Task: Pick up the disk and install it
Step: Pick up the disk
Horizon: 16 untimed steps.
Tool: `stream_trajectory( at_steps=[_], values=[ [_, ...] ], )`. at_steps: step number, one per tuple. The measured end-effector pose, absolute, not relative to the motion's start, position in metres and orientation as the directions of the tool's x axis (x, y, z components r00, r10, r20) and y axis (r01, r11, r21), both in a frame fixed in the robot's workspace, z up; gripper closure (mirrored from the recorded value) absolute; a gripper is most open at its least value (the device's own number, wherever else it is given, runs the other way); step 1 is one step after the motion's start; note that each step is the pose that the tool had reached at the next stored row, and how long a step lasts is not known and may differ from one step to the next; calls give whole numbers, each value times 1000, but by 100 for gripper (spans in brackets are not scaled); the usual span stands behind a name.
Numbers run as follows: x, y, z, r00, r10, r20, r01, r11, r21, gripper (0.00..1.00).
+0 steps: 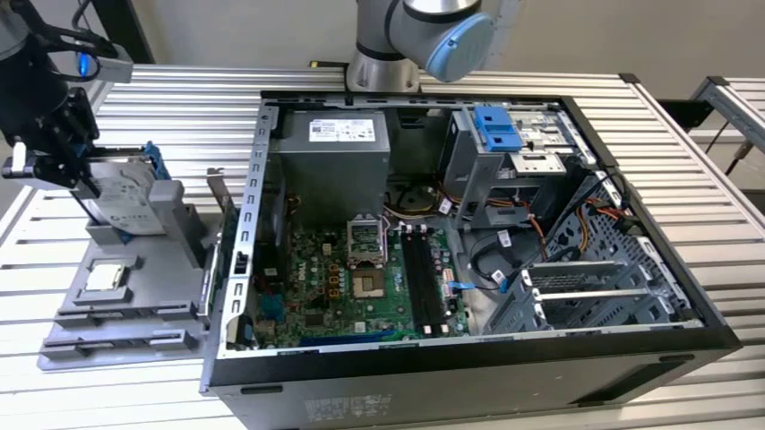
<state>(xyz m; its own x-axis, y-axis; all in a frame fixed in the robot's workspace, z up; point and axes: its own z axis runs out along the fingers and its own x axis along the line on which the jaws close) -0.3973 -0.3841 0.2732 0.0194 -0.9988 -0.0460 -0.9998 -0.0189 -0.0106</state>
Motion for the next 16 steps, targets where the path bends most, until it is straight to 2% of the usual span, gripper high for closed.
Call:
stream_trajectory(
  at_steps=[16],
  values=[
    [-397, -383, 273, 20, -999, -46, -1000, -19, -11, 100]
  ],
)
